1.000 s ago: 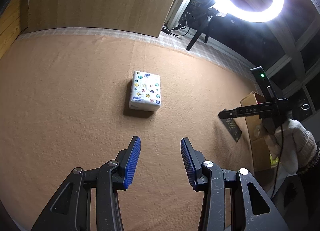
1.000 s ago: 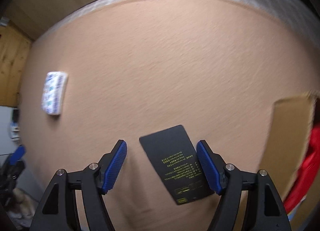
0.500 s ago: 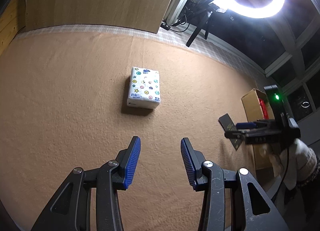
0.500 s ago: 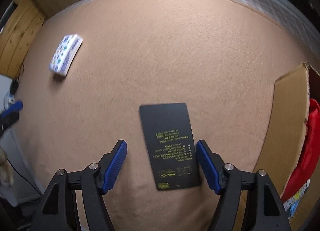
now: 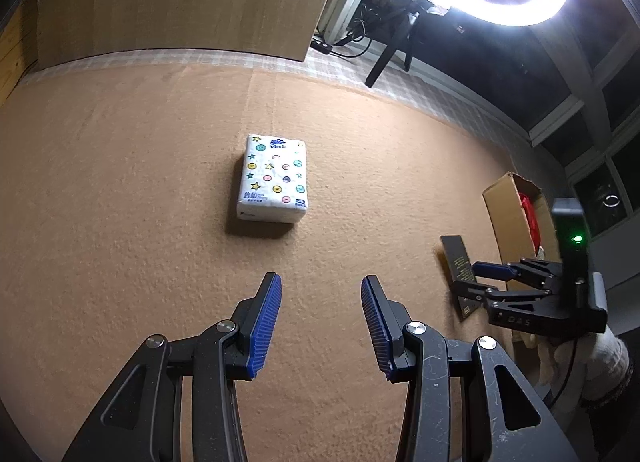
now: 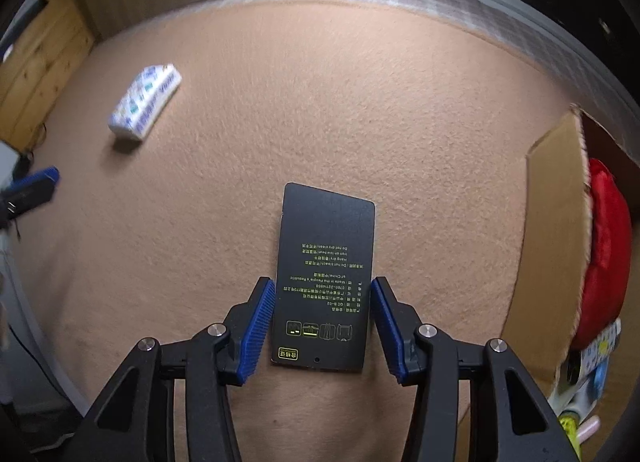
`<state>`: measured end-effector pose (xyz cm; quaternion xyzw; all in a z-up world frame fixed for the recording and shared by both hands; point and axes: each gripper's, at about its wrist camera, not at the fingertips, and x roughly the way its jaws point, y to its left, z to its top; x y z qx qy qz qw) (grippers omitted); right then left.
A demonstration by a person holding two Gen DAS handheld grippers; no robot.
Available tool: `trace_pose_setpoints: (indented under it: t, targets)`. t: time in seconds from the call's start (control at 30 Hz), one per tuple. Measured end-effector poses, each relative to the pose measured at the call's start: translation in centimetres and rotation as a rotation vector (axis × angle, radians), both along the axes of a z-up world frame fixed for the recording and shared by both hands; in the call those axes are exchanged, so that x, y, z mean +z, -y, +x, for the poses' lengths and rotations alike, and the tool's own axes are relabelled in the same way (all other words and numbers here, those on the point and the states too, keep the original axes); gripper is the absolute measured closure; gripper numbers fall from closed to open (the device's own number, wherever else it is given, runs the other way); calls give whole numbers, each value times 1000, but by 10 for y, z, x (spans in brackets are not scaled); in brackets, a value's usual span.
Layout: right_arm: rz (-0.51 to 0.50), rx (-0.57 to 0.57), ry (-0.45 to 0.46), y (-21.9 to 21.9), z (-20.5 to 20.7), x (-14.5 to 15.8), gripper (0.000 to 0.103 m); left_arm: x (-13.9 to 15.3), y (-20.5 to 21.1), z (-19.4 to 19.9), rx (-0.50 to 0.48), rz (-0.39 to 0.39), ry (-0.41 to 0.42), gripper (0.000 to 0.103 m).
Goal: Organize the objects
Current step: 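Carry the black card into the box with the right tool while the left tool grasps the tissue pack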
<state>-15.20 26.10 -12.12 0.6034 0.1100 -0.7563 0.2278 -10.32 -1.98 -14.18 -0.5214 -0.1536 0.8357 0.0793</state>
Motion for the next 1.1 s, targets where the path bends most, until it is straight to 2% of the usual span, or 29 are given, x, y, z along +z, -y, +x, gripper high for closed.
trace_pose_setpoints:
  t: [0.1,0.23,0.4,0.43,0.57,0.8,0.9,1.1]
  targets:
    - [-54,-28,-33,-12,7,19,58,-1,-3,-4,-8,-4,4,58]
    - [-91,-63,-91,1,11,40,58,0,-10,-10,-18,-5,2,58]
    - [-121,-155,-160,-47,13,66,57,0,-20,-19,-39,-9,-2,58]
    - [-118,-169,-173,-51,4,65,57,0,-22,-20,-41,-5,-5,58]
    - [-100,-235,-220,-84,10,82,58,-1,-22,-27,-34,-6,-7,58]
    - [-73,-366,-225,-136,0,73,58,-3,-5,-44,21,-5,-9,58]
    - [-60,-402,-213,-149,-3,64,57,-5,4,-54,59,6,-17,51]
    - [-37,-429,-197,-156,-8,54,57,-9,23,-86,127,-13,-13,51]
